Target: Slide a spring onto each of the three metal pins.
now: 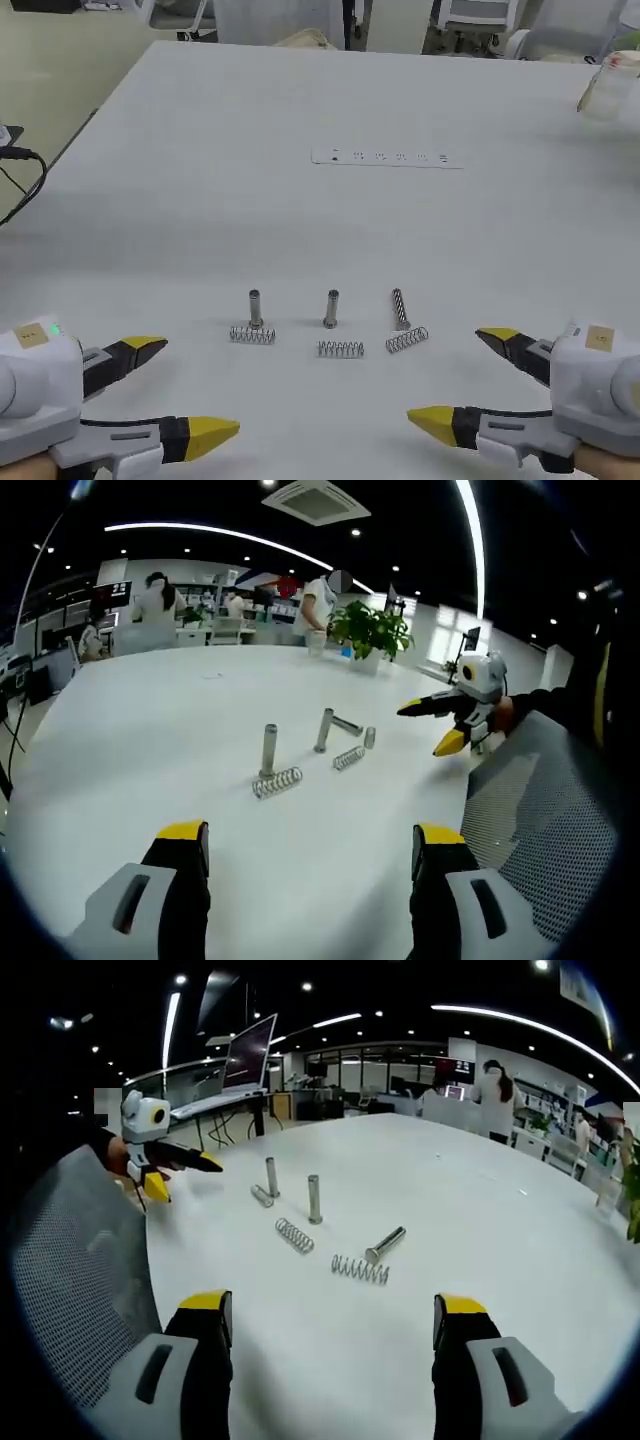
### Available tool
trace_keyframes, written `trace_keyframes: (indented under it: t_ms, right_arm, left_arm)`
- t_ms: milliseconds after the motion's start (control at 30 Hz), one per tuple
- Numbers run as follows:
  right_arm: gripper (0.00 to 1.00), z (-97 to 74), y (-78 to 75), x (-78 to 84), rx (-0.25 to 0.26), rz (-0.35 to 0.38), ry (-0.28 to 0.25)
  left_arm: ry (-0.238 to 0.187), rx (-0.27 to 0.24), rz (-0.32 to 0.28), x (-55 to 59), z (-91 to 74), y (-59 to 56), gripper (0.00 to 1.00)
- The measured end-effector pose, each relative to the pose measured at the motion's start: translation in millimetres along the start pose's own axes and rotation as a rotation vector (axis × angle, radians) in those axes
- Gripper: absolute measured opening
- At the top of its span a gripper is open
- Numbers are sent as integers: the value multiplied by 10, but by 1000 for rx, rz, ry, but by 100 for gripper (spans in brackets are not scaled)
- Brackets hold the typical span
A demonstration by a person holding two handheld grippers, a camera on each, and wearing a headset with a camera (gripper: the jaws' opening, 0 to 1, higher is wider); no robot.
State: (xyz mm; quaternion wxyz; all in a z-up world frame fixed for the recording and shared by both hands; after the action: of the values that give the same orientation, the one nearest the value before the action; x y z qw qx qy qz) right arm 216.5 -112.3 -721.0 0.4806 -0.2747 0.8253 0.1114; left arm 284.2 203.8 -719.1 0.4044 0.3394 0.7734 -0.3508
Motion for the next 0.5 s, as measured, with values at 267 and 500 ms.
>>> trace_keyframes:
  t_ms: [267, 500]
  right_arm:
    - [81, 5, 6, 10, -2, -16, 13]
    - [81, 3, -2, 11, -1, -11, 13]
  left_arm:
    - [2, 1, 2, 1, 6, 4, 80]
    - [1, 1, 1, -1, 5, 3, 80]
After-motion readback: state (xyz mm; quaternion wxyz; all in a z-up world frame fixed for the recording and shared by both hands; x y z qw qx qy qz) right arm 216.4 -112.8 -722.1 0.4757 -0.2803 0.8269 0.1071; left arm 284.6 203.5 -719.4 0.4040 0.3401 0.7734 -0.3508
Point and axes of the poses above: the centre of the closed fingertips' face, and the gripper's own axes: z roughly forward along the fingers, y roughly to its left, x roughly out of its underside, the point moved 7 cm from there along -z, roughly backward along the fingers, and after that the axes turned 6 degrees about -z, right-handed, at the moved point
